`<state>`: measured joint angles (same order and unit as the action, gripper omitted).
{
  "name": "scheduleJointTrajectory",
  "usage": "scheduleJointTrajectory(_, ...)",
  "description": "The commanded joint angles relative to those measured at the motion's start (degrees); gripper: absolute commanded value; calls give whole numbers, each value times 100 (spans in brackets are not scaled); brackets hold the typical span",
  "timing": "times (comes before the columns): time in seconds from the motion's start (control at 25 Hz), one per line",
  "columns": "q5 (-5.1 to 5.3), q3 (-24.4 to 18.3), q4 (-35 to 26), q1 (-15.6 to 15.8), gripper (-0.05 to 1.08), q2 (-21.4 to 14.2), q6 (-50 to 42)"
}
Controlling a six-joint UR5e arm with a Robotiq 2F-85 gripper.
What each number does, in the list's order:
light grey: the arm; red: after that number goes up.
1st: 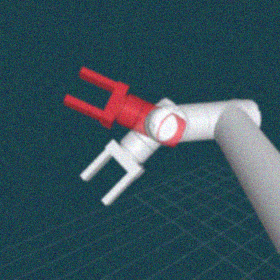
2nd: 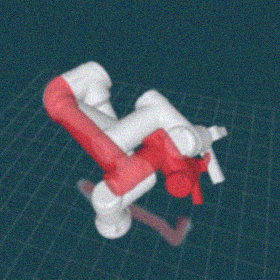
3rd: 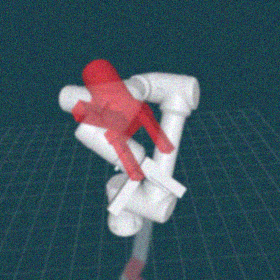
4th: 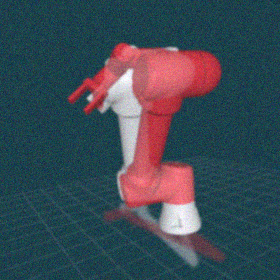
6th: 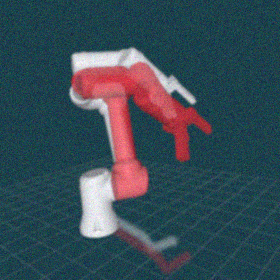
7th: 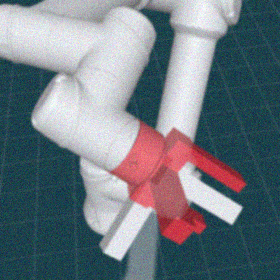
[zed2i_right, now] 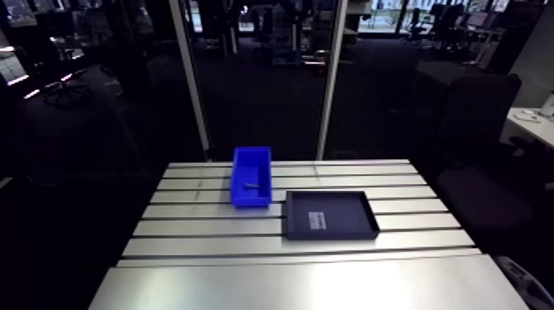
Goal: Pick up the M10 bolt from the tray and put it into the blue bin.
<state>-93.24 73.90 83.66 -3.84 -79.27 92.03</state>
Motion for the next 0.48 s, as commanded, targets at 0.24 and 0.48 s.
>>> scheduleJointTrajectory(0.24,-5,23,6,5,1,4,12)
scheduleJointTrajectory(0.48,-5,32,-12,5,1,-4,21)
